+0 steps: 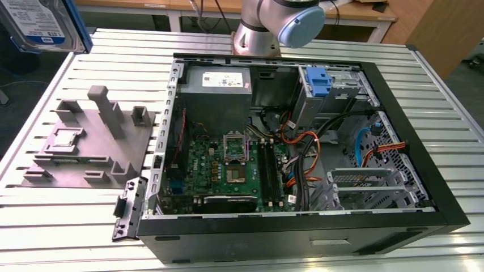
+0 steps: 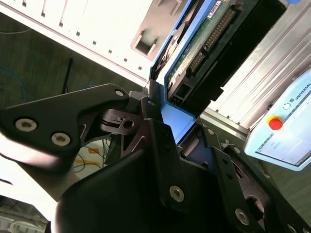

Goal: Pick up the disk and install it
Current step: 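Pick up the disk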

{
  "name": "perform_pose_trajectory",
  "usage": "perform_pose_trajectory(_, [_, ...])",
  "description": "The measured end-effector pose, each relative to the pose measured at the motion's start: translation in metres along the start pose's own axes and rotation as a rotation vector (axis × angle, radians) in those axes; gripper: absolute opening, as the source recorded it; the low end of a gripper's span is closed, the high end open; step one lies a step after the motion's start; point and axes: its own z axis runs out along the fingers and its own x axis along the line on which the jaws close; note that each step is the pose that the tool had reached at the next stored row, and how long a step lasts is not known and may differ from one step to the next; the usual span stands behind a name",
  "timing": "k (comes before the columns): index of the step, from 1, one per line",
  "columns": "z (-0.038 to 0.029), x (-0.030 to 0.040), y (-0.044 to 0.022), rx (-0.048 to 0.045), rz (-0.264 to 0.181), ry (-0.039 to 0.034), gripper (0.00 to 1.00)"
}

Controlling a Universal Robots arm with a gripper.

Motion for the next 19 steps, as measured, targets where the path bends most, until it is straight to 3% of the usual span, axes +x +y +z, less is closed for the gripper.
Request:
perform_pose_trajectory(7, [-0.0117, -0.0004, 0.0005, 0.0000, 0.000, -0.0001, 0.37])
perform_pose_trajectory(13, [-0.0119, -0.0004, 0.0004, 0.0000, 0.000, -0.0002, 0.37])
perform_pose_trajectory(19, [-0.0121, -0.0004, -0.0040, 0.0000, 0.000, -0.0002, 0.37])
